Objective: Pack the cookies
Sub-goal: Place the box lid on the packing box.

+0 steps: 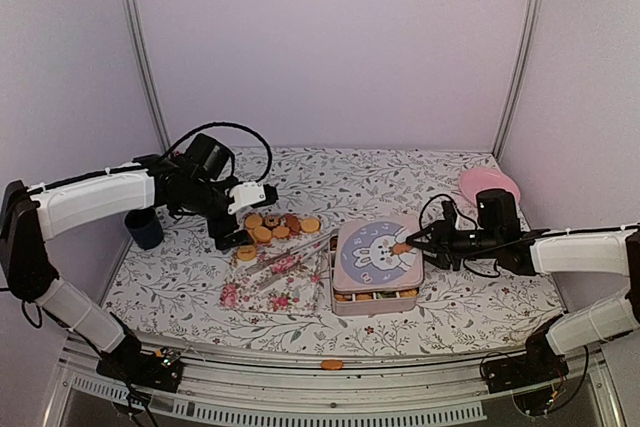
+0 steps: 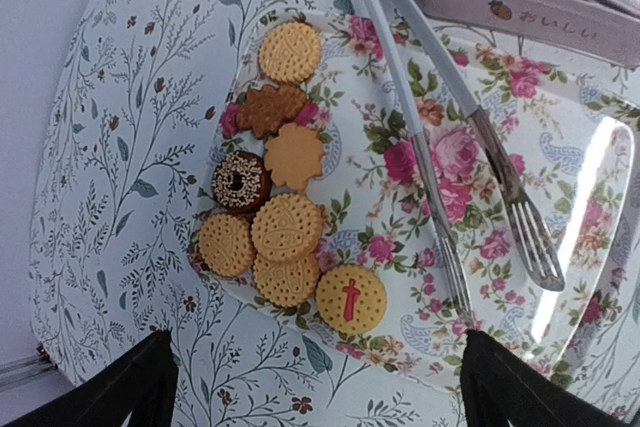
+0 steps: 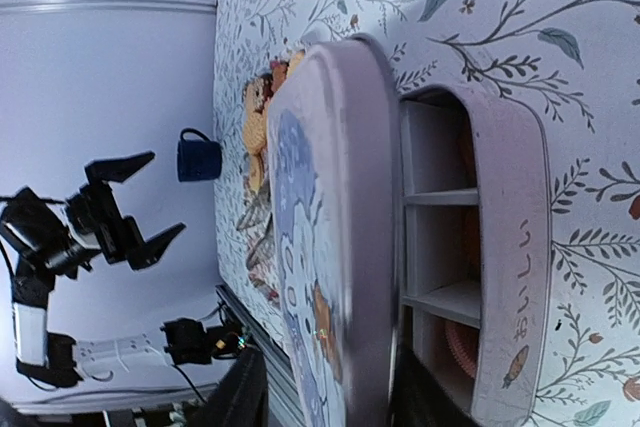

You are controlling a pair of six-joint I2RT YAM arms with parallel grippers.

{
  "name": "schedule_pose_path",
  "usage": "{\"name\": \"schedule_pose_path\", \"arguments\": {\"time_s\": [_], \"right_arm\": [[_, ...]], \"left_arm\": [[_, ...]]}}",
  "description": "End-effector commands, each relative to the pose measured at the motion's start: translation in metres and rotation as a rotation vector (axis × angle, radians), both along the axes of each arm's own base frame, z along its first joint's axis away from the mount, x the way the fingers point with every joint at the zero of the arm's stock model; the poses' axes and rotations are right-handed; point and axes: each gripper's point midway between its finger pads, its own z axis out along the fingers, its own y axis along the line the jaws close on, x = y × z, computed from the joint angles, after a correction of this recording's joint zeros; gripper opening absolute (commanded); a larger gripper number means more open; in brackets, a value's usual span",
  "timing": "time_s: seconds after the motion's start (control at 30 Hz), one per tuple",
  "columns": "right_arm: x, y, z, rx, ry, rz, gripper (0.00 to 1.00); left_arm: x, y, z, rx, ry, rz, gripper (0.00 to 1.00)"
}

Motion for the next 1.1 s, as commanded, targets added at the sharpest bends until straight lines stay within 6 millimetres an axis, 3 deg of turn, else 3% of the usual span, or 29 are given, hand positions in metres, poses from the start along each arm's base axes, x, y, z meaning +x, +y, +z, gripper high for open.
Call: {"name": "schedule_pose_path", "arguments": {"time_s": [0.0, 0.23, 0.5, 0.63, 0.87, 1.07], "right_arm": [[-0.005, -0.002, -0.010, -0.059, 0.027, -0.023, 0.52], [-0.006, -0.017, -0.007, -0.224, 0.003, -0.041, 0.76], [-0.007, -0.043, -0.014, -0.478, -0.011, -0.031, 0.92], [0.003, -0.048, -0.014, -0.569, -0.044, -0.034, 0.94], [0.026, -0.018, 0.000, -0.547, -0.143, 0.027, 0.94], [0.032, 0.007, -0.017, -0.574, -0.131, 0.108, 0.94]], "left_arm": [[-0.005, 0.002, -0.011, -0.037, 0.059, 0.049, 0.99], [-0.008, 0.007, -0.021, -0.048, 0.091, 0.093, 0.99], [-0.004, 0.012, -0.021, -0.090, 0.116, 0.143, 0.99], [-0.003, 0.011, -0.020, -0.114, 0.131, 0.160, 0.99], [-0.002, 0.023, -0.017, -0.177, 0.174, 0.220, 0.99], [-0.002, 0.042, -0.016, -0.210, 0.185, 0.269, 0.99]]}}
